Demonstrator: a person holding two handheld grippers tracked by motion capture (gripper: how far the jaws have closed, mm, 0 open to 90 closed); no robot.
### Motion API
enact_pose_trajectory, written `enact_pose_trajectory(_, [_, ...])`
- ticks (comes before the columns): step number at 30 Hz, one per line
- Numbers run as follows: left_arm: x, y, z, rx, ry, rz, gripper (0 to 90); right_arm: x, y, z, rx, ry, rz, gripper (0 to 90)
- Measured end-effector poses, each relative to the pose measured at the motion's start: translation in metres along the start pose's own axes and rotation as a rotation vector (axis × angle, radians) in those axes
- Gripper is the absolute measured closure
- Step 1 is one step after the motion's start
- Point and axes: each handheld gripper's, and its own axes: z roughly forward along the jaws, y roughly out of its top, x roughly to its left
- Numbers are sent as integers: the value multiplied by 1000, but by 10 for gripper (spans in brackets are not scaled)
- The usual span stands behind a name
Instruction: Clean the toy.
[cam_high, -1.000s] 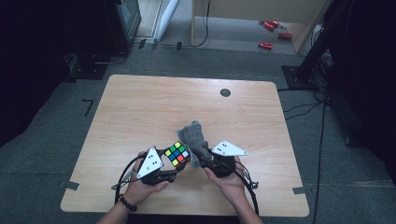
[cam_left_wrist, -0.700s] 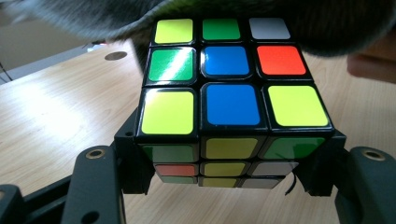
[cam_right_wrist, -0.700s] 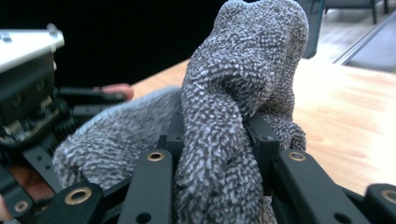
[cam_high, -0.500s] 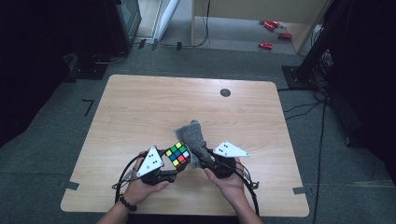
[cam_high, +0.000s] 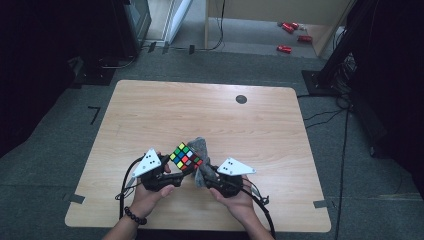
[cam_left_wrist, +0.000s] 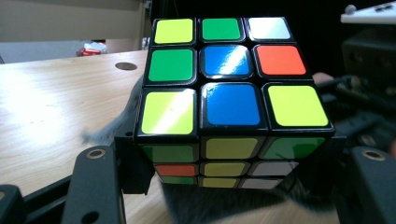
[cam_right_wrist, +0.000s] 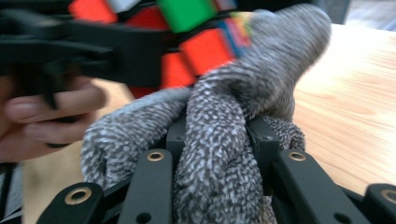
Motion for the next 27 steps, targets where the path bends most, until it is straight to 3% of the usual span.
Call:
enact_pose_trajectory(2, [0,0,0,-6,-3,-1,347,12,-3,6,10,30,-28,686])
enact_pose_trajectory(4, [0,1,0,-7,-1,-1,346,14,-4,7,13,43,-33,686])
enact_pose_trajectory(8, [4,2,-3,-10,15,-12,346,24,-8,14,41,92,-95,685])
enact_pose_trajectory(12, [8,4,-6,-20,21,-16,346,19,-6,12,37,37,-99,683])
enact_pose_trajectory(13, [8,4,-7,-20,21,-15,347,11,-3,4,-11,-28,-70,683])
enact_pose_trajectory(16, [8,4,-6,-21,14,-21,346,6,0,-2,-56,-48,-47,683])
enact_pose_trajectory(18, [7,4,-5,-23,5,-28,346,7,1,-4,-73,-45,-50,683])
enact_pose_trajectory(24, [7,3,-5,-30,-17,-29,346,26,-7,9,-14,27,-123,683])
enact_pose_trajectory(27, [8,4,-6,-34,-15,-38,347,34,-8,12,8,40,-176,683])
